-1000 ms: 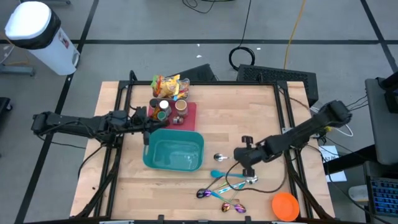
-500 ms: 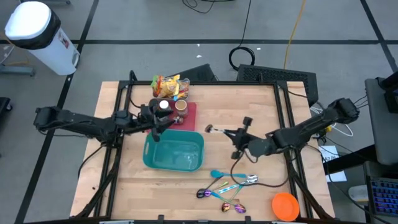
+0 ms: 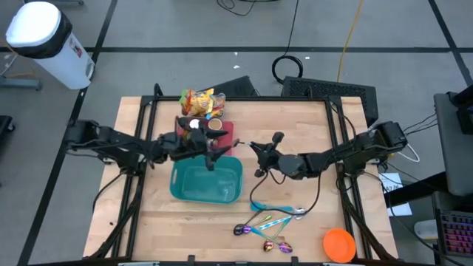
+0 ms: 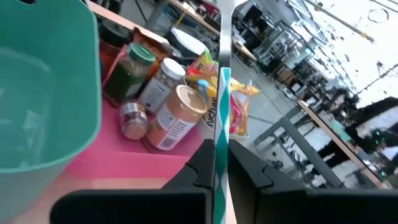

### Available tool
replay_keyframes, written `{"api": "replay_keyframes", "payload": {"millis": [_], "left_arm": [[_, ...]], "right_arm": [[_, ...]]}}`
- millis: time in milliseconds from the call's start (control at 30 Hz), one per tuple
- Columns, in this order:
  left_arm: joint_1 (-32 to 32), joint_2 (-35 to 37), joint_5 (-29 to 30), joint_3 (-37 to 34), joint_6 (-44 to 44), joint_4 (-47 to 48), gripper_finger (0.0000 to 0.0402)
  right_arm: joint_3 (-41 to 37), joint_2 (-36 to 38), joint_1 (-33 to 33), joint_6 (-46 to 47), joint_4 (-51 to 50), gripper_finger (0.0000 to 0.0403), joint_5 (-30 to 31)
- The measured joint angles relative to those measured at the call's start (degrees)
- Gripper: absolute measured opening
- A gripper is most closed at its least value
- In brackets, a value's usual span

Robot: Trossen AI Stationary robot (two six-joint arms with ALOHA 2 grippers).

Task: Pick & Place Food Item
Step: Put the top white and blue spoon into the blue bin

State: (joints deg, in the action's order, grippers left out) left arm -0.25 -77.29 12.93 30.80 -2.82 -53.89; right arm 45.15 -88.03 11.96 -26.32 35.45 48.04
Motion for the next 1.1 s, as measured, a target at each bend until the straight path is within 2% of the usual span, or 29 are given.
{"api": "replay_keyframes", "payload": {"millis": [233,933,1000,1100], "left_arm": [[0.07,-5.36,-0.29,5.63,3.0,-0.1,0.0285],[-5.62,-3.48,-2.66,5.98,11.46,-0.24,0.0285],[-5.79,-3.58,-2.05,5.98,11.76,0.11,0.0285],[-5.37,-3.6,2.25,5.96,11.52,0.22,0.0285]], "right_arm": [[0.0,0.02,0.53,1.96,-0.78,0.0008,0.35],[0.07,0.02,0.06,2.98,-0.85,0.0008,-0.01],[0.07,0.04,0.01,3.07,0.36,0.0007,-0.07],[0.11,0.04,0.01,3.09,2.04,0.0007,-0.3]]}}
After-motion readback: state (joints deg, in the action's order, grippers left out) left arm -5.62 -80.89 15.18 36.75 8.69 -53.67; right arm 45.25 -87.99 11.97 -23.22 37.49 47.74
